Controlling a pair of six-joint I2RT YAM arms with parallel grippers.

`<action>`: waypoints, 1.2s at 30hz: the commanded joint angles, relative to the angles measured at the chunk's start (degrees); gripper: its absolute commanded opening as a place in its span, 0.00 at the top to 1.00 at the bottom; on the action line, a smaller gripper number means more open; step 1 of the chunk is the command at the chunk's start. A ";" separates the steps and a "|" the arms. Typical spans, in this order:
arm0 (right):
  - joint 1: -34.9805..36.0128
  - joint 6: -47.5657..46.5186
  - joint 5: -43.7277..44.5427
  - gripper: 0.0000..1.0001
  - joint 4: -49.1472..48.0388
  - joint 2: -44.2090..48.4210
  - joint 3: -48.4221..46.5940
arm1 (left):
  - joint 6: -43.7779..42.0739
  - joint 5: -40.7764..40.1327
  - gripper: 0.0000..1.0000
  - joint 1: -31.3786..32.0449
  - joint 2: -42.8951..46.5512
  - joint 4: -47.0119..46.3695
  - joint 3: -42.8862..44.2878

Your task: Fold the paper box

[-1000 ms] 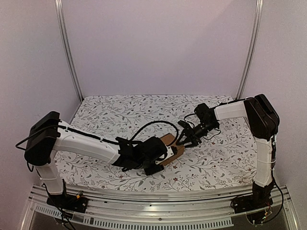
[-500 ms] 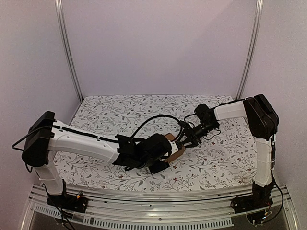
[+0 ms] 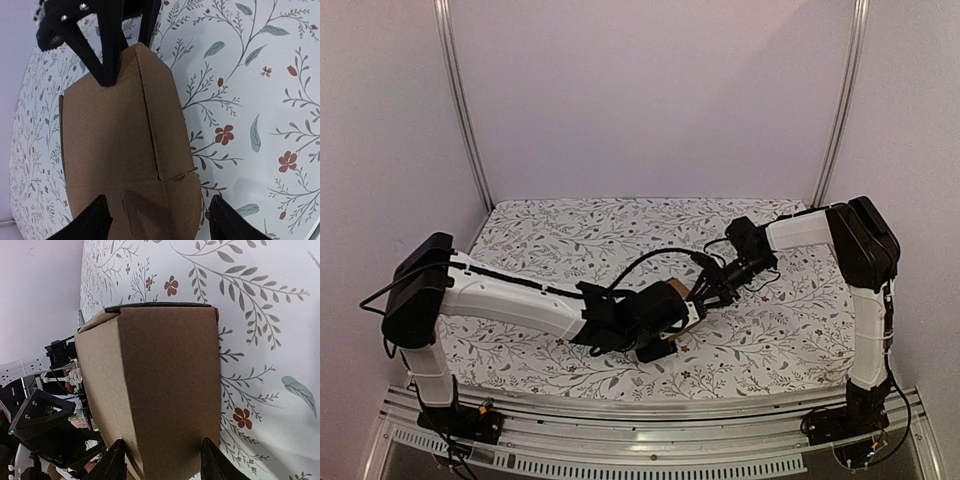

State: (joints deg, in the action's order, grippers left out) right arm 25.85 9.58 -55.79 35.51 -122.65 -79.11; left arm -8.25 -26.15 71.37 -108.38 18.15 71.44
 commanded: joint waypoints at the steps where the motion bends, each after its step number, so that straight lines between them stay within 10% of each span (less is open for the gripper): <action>1: -0.10 -0.73 4.90 0.51 1.67 -2.50 0.36 | -2.38 -1.33 0.32 -0.62 -2.37 1.44 1.70; 36: -0.09 -0.95 4.52 0.51 1.90 -3.39 0.19 | -0.76 -5.39 0.38 -0.62 -6.93 -0.60 3.27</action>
State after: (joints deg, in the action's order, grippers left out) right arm 25.80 9.26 -56.58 35.53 -123.11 -79.22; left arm -10.04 -32.16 71.22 -113.71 20.51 74.76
